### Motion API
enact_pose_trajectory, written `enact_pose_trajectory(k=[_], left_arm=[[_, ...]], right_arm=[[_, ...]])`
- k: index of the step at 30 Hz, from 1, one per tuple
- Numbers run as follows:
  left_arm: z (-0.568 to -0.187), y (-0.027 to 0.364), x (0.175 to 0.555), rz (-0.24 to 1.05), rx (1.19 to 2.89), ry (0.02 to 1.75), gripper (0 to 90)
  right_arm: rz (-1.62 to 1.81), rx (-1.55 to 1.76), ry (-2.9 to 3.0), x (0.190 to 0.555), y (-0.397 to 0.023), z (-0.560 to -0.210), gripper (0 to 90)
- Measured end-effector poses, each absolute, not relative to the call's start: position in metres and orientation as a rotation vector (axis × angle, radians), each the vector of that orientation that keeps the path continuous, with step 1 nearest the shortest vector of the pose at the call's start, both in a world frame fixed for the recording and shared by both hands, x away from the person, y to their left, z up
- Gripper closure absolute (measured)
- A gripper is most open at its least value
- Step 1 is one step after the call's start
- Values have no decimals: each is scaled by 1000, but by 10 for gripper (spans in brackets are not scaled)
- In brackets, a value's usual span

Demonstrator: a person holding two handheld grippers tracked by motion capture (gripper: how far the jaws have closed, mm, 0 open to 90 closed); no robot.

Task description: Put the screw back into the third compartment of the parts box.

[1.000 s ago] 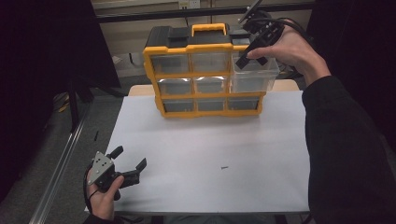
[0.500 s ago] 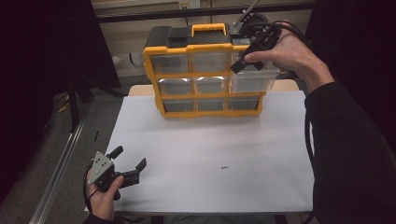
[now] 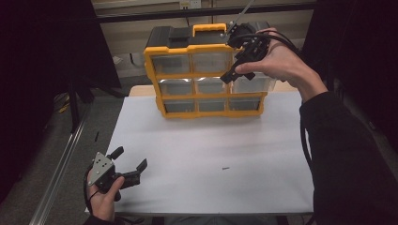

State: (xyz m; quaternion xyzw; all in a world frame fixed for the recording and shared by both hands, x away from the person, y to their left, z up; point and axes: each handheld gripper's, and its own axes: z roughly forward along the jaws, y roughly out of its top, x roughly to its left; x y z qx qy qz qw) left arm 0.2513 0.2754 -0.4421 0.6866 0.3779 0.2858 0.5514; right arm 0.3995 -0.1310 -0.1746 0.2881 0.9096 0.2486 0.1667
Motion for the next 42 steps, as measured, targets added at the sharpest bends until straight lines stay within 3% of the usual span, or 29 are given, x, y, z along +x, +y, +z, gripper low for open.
enact_pose_trajectory(k=[17, 42], left_arm=[[-442, 276, 252, 685, 1639, 880, 27], [-442, 276, 252, 684, 1638, 880, 28]], right_arm=[[762, 684, 2638, 384, -105, -187, 119], [790, 663, 2749, 355, -92, -273, 108]])
